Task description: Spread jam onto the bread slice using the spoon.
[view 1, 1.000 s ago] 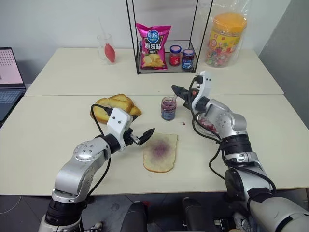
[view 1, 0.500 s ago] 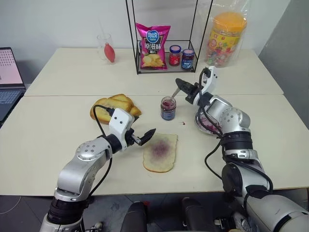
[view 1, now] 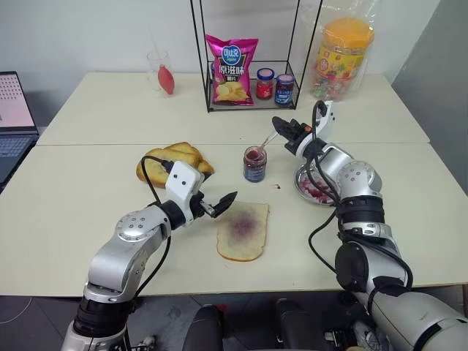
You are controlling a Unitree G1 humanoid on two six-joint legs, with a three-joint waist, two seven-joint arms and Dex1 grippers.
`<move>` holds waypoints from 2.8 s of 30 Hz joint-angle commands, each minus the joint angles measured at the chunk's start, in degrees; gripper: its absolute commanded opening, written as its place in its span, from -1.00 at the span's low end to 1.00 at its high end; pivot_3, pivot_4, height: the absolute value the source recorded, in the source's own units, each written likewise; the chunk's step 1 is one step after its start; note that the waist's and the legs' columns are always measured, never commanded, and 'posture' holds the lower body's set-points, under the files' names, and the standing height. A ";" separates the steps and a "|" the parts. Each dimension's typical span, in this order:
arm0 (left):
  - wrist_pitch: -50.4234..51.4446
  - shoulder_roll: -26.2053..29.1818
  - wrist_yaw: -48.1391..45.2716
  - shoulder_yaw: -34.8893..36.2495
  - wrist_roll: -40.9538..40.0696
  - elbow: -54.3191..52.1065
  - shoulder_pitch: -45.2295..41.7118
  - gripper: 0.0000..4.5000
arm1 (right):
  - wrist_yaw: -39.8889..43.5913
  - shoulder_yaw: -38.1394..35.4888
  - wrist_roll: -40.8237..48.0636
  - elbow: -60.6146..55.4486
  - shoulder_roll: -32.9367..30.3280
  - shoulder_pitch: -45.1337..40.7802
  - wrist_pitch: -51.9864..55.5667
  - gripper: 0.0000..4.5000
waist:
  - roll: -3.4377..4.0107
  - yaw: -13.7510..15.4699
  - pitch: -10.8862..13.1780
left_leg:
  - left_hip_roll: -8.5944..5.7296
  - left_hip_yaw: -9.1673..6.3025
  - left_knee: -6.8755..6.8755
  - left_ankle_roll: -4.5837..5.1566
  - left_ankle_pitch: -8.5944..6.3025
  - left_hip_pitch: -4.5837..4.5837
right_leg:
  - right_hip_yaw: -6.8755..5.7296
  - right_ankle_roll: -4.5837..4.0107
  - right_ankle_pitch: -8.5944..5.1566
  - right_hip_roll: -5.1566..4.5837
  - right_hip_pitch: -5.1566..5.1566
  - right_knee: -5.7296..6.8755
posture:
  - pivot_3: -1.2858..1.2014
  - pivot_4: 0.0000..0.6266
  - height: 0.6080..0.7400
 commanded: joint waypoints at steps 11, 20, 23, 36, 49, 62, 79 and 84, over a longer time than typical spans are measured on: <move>-4.33 0.50 -2.02 1.99 -0.47 -2.01 -0.14 1.00 | -2.69 -4.43 6.82 -5.31 -1.05 -0.83 2.53 -0.98 | 0.00 0.01 0.00 | 0.00 0.01 0.00 0.00 0.00 -0.01 | 0.00 0.00 0.00 0.00 -0.01 -0.01 | 0.03 -0.52 1.00; -5.19 4.45 -8.05 7.32 -4.82 -4.59 4.10 1.00 | -7.86 -4.97 15.85 -19.48 -0.45 1.38 11.85 -0.98 | 0.01 0.00 0.00 | 0.01 0.01 -0.05 0.01 0.00 -0.03 | 0.00 -0.05 -0.04 0.00 -0.05 -0.02 | 0.03 -0.52 1.00; -7.31 8.32 -12.50 9.27 -5.14 -5.62 9.47 1.00 | -10.03 -3.28 19.60 -26.31 0.38 3.48 16.15 -0.98 | 0.01 -0.02 0.01 | 0.02 -0.01 -0.10 0.01 -0.01 -0.04 | -0.02 -0.11 -0.08 0.00 -0.08 -0.01 | 0.03 -0.52 1.00; -19.39 16.10 -22.55 14.11 -2.90 -7.31 27.62 1.00 | -1.31 20.89 14.01 -44.20 -2.64 19.50 17.97 -0.98 | 0.02 -0.20 0.01 | 0.10 0.06 -0.15 0.01 -0.01 -0.04 | 0.00 -0.15 -0.43 0.00 -0.20 0.00 | 0.03 -0.52 1.00; -21.30 15.15 -20.95 11.71 -1.25 -8.92 30.76 1.00 | 11.03 37.18 -5.04 -45.55 -8.92 24.93 1.50 -0.98 | -0.03 -0.07 -0.01 | 0.12 0.10 -0.09 0.00 0.00 -0.05 | 0.00 -0.37 -0.58 -0.01 -0.24 0.02 | 0.03 -0.52 1.00; -20.23 14.95 -20.02 8.71 -0.77 -8.46 26.38 1.00 | 15.28 34.16 -6.77 -53.57 -12.84 26.12 -1.85 -0.98 | -0.08 0.01 -0.04 | 0.12 0.07 -0.11 0.00 -0.01 -0.06 | -0.03 -0.11 -0.44 0.00 -0.25 0.03 | 0.03 -0.52 1.00; -24.56 15.25 -22.19 9.28 0.89 -5.45 30.16 1.00 | 4.64 22.58 4.67 -38.53 1.28 31.01 8.06 -0.98 | -0.12 -0.05 -0.06 | 0.13 0.07 -0.12 0.00 -0.01 -0.01 | -0.03 -0.14 -0.44 0.02 -0.23 0.07 | 0.03 -0.52 1.00; -24.80 14.94 -21.93 8.24 1.02 -5.17 29.08 1.00 | 2.86 20.54 5.18 -34.80 2.93 30.30 8.62 -0.98 | -0.12 -0.07 -0.06 | 0.12 0.08 -0.11 0.00 -0.01 -0.04 | -0.01 -0.12 -0.44 0.01 -0.23 0.07 | 0.03 -0.52 1.00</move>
